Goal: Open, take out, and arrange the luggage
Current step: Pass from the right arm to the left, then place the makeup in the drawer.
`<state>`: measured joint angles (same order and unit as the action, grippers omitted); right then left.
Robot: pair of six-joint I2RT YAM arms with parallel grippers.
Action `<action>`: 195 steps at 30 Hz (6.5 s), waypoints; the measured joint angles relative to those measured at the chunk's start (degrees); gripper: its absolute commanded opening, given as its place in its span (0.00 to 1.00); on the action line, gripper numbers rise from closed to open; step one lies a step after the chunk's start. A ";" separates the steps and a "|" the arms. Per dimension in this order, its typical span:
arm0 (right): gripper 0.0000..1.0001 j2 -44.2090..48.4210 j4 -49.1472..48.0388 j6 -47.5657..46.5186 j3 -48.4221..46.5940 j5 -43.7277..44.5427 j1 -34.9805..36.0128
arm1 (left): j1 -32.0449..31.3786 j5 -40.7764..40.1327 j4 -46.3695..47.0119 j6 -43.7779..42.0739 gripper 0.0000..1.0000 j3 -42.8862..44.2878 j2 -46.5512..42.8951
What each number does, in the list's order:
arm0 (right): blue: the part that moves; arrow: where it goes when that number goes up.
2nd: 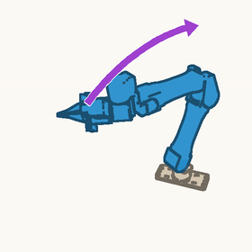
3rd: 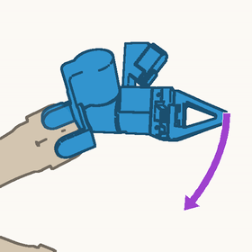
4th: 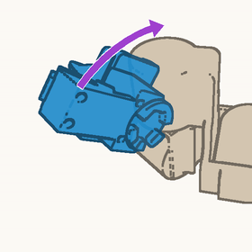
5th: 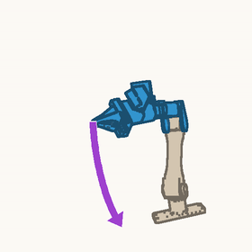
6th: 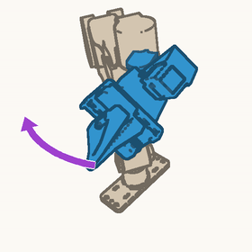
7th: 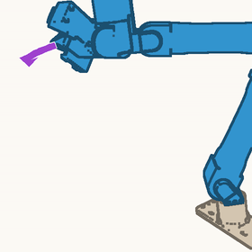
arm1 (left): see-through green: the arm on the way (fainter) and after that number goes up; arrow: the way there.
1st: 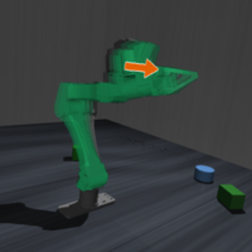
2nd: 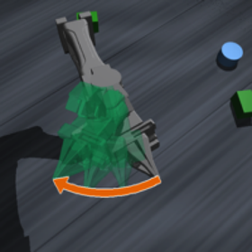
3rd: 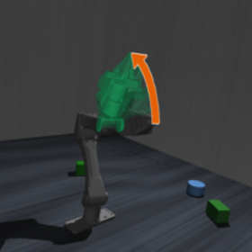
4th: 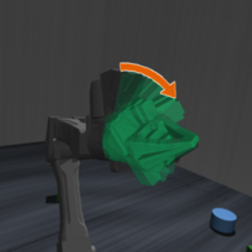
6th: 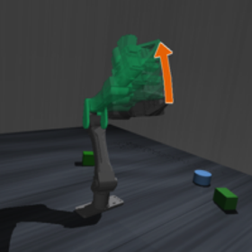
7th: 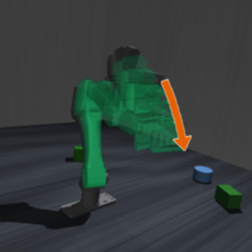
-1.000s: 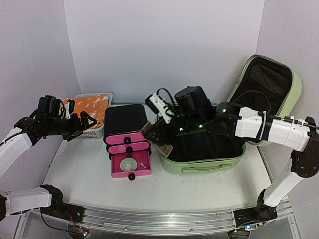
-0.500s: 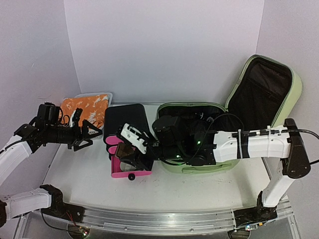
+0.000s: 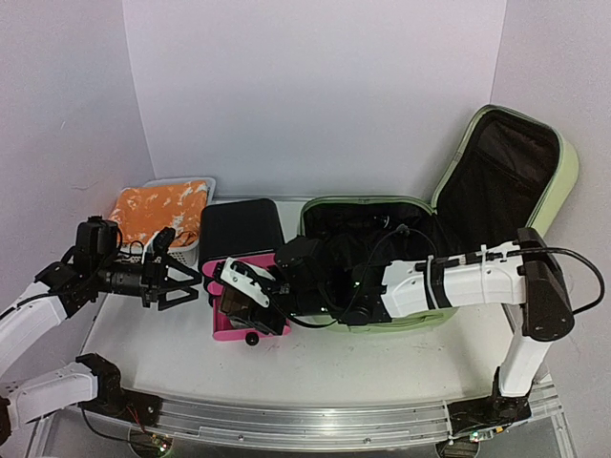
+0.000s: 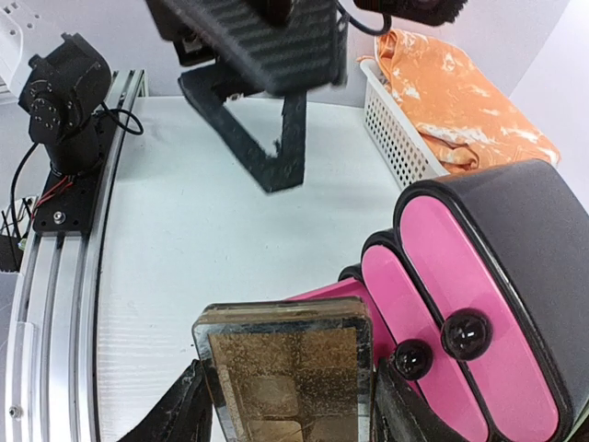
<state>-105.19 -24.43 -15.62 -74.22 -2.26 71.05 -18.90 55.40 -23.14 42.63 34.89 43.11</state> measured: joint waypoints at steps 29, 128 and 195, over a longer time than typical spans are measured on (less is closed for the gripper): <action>0.50 -5.53 3.48 -0.20 -6.71 -1.40 0.00 | -18.49 -19.98 5.90 -0.90 0.02 -0.72 8.48; 0.87 12.37 -4.81 19.80 17.29 21.57 -2.89 | -19.04 -47.63 -6.58 -7.08 0.00 -2.27 3.30; 0.87 14.19 -5.46 23.89 18.91 19.61 -3.65 | -22.05 -59.04 9.79 26.21 0.01 -19.76 -7.02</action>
<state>-91.00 -29.89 8.27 -55.31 17.34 67.40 -40.95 -3.64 -13.34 68.84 15.14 36.10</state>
